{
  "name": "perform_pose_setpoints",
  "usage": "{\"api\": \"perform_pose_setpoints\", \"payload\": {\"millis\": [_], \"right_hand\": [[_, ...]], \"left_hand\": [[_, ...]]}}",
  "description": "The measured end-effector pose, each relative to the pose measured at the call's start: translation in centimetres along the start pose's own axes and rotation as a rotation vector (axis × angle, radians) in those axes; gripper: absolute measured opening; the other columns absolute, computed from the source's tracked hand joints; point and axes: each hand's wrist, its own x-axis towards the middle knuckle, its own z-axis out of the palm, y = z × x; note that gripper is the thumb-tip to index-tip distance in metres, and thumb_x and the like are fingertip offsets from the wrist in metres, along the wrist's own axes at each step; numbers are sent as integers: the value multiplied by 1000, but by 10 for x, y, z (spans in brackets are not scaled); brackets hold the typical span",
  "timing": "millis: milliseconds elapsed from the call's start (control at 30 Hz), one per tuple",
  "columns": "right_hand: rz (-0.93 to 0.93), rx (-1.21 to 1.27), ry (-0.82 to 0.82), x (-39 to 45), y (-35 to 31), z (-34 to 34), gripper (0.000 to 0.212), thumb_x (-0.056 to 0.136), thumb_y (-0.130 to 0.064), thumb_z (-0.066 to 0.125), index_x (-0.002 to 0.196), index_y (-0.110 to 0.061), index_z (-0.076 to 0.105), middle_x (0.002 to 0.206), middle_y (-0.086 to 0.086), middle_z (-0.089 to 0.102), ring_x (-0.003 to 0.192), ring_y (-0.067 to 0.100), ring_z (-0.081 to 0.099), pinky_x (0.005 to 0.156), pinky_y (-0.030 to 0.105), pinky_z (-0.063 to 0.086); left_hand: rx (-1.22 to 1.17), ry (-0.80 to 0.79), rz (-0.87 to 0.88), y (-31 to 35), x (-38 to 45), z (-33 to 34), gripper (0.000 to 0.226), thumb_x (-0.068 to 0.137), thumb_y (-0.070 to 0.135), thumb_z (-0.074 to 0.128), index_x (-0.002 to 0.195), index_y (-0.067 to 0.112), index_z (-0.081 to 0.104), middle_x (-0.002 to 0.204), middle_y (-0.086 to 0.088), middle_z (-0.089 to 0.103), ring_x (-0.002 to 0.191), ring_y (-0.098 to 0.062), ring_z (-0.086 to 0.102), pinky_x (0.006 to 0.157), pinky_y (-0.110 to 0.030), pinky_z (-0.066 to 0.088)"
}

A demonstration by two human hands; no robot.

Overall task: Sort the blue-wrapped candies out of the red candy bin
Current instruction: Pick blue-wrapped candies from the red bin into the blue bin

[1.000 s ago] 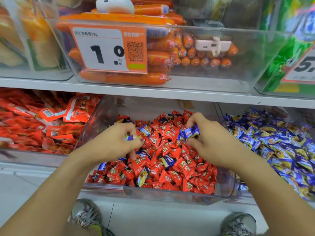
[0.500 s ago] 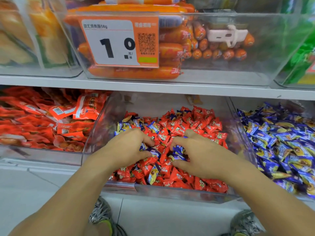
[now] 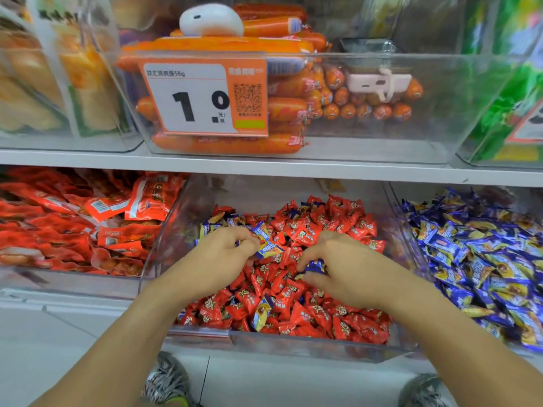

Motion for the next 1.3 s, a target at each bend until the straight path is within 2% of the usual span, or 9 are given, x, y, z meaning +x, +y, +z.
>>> {"api": "perform_pose_setpoints", "payload": {"millis": [233,400,533,667,833,933,1033,1167,1300], "right_hand": [[27,209,117,-9,19,-12,16,99,-41,49,84,-45,49,95,-8,49,91,10,52,89,34,44],[44,280,189,-15,16,-8,10,99,-43,47,93,-38,53,93,-10,47,88,3,48,86,31,41],[63,52,141,-11,2,5,28,90,-52,59,110,-33,61,102,-5,44,93,18,56,82,34,47],[68,-36,120,5,1,3,26,86,-44,67,107,-28,68,103,-1,53,100,23,58,80,33,48],[95,342,265,-5,11,-4,25,92,-45,64,109,-27,59,95,-6,55,80,11,55,73,29,43],[171,943,292,-20,5,-4,14,94,-36,63,103,-26,56,67,-10,58,52,13,44,50,20,34],[176,1301,276,-30,-1,-6,12,97,-26,60,105,-19,54,72,3,61,55,20,49,55,31,40],[99,1405,355,-53,7,-14,12,97,-22,60,106,-13,58,72,10,57,53,19,45,52,30,38],[226,1309,635,-88,46,-33,11,97,-25,58,102,-17,52,63,8,46,48,18,29,46,28,26]], "left_hand": [[-47,-52,35,12,-1,10,32,102,35,45,81,14,57,75,-5,74,42,-16,44,46,-22,33],[2,-66,64,17,-2,21,31,101,40,46,92,12,55,62,-8,71,33,-11,26,37,-19,25],[41,0,55,18,4,24,27,100,40,48,91,17,58,58,-7,69,33,-10,31,39,-20,29],[89,108,47,12,8,25,30,99,40,48,83,17,56,52,-4,61,35,-6,39,47,-25,35],[150,344,173,8,6,30,28,100,39,44,77,24,50,55,6,42,46,-6,36,52,-32,35],[43,268,379,20,0,39,27,101,41,40,80,26,48,59,8,41,53,-5,37,55,-35,37],[55,183,551,35,-13,63,26,101,43,37,81,28,45,66,4,43,58,-5,38,55,-27,36],[166,283,650,56,-26,90,23,100,40,43,79,32,45,68,17,45,61,-6,44,57,-13,32],[-15,318,588,90,-23,113,30,93,53,43,77,28,48,64,14,47,57,-6,43,56,-17,32]]}}
